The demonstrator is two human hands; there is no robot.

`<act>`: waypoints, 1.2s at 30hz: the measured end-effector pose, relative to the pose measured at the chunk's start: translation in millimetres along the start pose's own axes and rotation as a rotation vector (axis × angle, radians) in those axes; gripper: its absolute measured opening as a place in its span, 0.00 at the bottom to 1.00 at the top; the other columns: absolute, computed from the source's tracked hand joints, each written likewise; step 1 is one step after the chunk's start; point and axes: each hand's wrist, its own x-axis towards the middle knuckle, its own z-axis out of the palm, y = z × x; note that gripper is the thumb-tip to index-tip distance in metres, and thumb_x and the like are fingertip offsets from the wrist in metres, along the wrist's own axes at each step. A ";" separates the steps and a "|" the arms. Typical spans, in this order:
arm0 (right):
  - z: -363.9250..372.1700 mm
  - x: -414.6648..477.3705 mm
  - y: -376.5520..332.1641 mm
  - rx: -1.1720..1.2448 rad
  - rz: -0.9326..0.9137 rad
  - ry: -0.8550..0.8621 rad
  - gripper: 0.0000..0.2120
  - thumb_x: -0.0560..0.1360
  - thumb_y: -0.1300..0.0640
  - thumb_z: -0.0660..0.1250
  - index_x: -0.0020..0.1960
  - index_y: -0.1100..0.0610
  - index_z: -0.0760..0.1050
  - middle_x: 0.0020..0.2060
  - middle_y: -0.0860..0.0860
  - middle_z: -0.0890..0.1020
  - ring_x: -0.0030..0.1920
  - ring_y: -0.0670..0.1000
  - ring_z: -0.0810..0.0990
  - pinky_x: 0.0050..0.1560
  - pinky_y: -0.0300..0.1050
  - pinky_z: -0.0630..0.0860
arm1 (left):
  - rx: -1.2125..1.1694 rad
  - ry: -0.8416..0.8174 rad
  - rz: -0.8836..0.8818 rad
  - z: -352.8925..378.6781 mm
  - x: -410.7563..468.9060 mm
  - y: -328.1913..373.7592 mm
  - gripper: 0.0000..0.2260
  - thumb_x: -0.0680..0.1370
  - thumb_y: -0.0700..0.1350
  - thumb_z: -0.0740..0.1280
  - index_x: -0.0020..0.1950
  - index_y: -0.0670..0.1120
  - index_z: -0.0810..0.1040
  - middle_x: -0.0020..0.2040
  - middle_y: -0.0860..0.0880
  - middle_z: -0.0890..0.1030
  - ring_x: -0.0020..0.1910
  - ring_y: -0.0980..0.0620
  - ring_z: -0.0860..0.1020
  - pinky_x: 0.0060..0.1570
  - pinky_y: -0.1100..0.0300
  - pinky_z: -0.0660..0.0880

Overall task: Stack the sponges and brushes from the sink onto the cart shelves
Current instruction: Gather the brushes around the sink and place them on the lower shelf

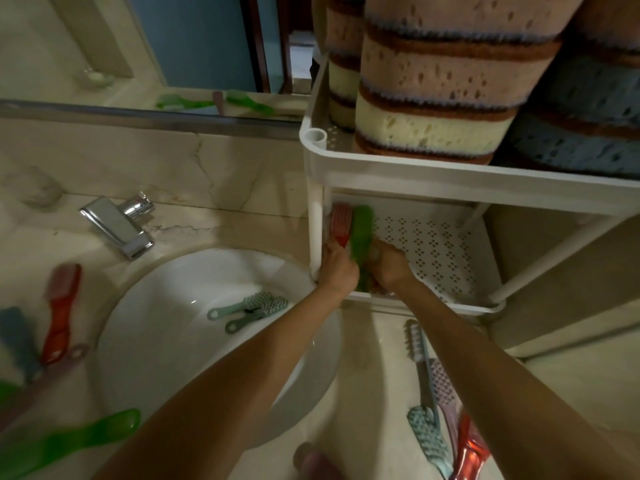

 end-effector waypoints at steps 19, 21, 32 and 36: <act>-4.7 -237.3 87.8 0.208 0.638 0.470 0.16 0.72 0.56 0.67 0.55 0.65 0.70 0.52 0.63 0.78 0.53 0.62 0.78 0.49 0.49 0.72 | 0.130 -0.362 0.182 44.3 -130.0 -33.5 0.16 0.79 0.34 0.53 0.64 0.41 0.70 0.67 0.41 0.69 0.65 0.45 0.70 0.60 0.63 0.64; 6.2 -248.6 97.3 0.157 0.690 0.377 0.21 0.72 0.53 0.68 0.56 0.66 0.69 0.54 0.64 0.77 0.53 0.63 0.77 0.48 0.50 0.72 | 0.176 -0.397 0.157 53.9 -140.6 -41.0 0.16 0.79 0.34 0.52 0.64 0.41 0.70 0.67 0.40 0.68 0.63 0.44 0.71 0.55 0.62 0.64; 16.9 -252.7 101.3 0.219 0.816 0.248 0.17 0.72 0.51 0.69 0.50 0.65 0.75 0.45 0.59 0.81 0.41 0.57 0.78 0.38 0.44 0.70 | 0.223 -0.439 0.082 50.7 -144.1 -60.5 0.16 0.78 0.35 0.52 0.64 0.41 0.71 0.67 0.40 0.71 0.65 0.44 0.70 0.61 0.58 0.67; 18.5 -243.7 92.6 0.225 0.742 0.353 0.11 0.76 0.56 0.62 0.49 0.64 0.74 0.45 0.62 0.82 0.44 0.61 0.80 0.41 0.49 0.75 | 0.169 -0.402 0.049 39.3 -137.9 -65.7 0.16 0.79 0.35 0.52 0.64 0.40 0.71 0.65 0.40 0.74 0.64 0.43 0.72 0.63 0.56 0.69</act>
